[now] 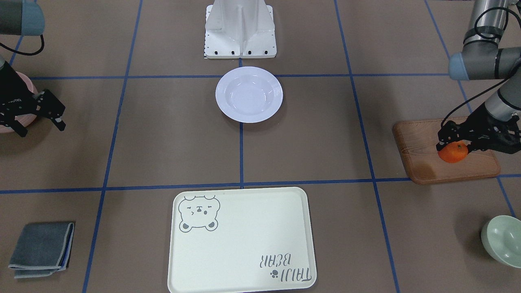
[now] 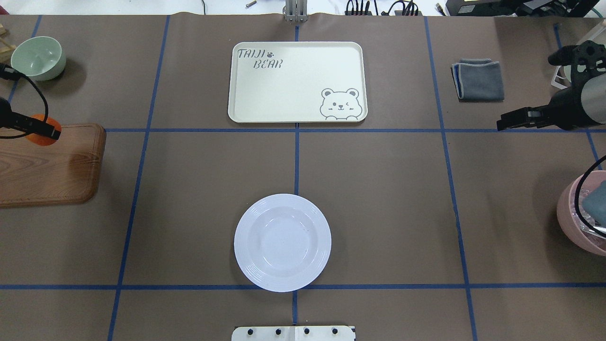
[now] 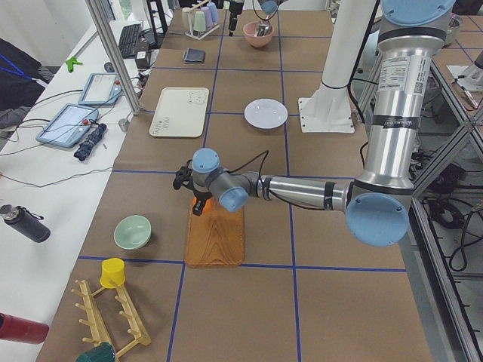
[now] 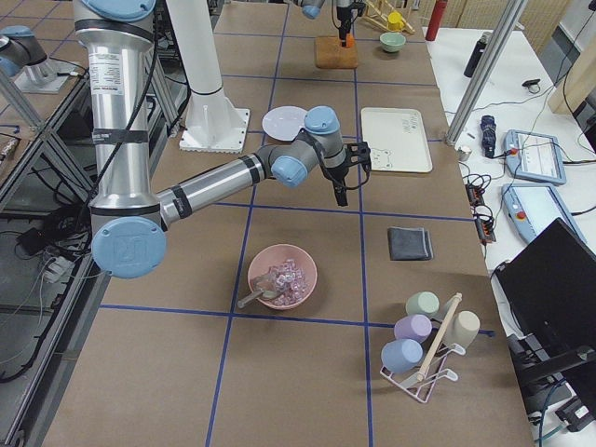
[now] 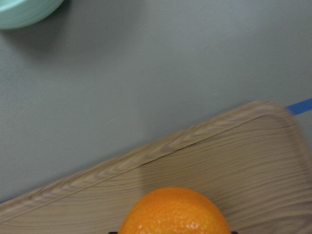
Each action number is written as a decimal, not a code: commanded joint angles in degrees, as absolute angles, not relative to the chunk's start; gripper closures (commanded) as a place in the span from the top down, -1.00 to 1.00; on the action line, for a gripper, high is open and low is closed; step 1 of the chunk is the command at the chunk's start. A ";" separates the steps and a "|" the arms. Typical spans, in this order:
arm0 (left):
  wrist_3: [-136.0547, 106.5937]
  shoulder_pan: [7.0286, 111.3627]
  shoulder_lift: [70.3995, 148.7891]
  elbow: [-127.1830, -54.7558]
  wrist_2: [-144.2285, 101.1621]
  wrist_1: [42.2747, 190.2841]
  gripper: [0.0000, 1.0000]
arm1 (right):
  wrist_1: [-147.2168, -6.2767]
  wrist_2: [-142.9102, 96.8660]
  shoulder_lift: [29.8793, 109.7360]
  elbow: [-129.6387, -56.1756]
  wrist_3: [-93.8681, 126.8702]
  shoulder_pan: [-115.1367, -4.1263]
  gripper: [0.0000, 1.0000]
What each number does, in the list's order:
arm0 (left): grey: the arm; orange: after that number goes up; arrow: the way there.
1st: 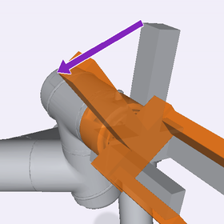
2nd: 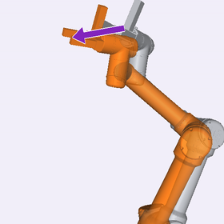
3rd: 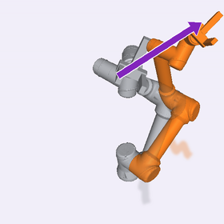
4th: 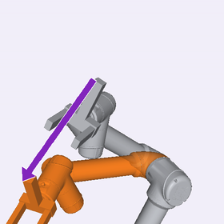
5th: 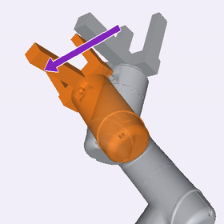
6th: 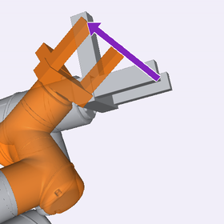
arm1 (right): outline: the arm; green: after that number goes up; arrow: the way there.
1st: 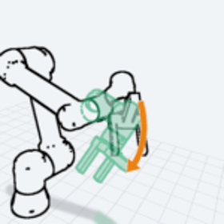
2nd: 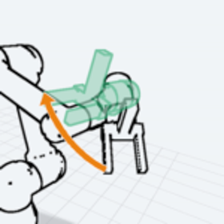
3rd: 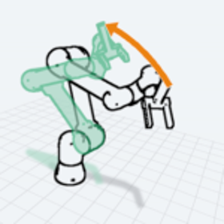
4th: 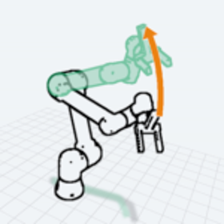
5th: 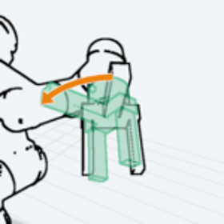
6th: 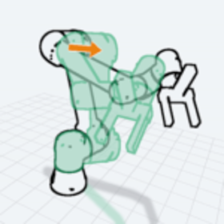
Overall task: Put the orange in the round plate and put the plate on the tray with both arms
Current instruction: 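Close the left gripper on the orange and lift it, then carry the orange with the left gripper and release it onto the white plate, then withdraw the left arm while the right gripper reaches to the plate's rim, then grip the rim of the white plate with the right gripper, then slide the plate with the orange onto the bear tray using the right gripper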
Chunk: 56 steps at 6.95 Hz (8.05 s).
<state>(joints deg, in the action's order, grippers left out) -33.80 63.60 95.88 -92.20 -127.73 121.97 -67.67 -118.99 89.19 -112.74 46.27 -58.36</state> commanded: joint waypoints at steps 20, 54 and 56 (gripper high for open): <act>-66.52 33.15 123.70 -111.60 -106.12 79.64 0.97 | -55.99 -93.65 83.67 -118.72 95.29 -32.83 0.94; 10.37 96.33 86.92 -97.03 -136.23 82.44 0.97 | -53.26 -48.45 69.09 -106.08 130.87 -3.51 -1.00; 10.20 96.33 87.01 -97.12 -136.23 82.44 0.97 | -53.17 -45.79 67.07 -106.00 131.04 -4.65 -1.00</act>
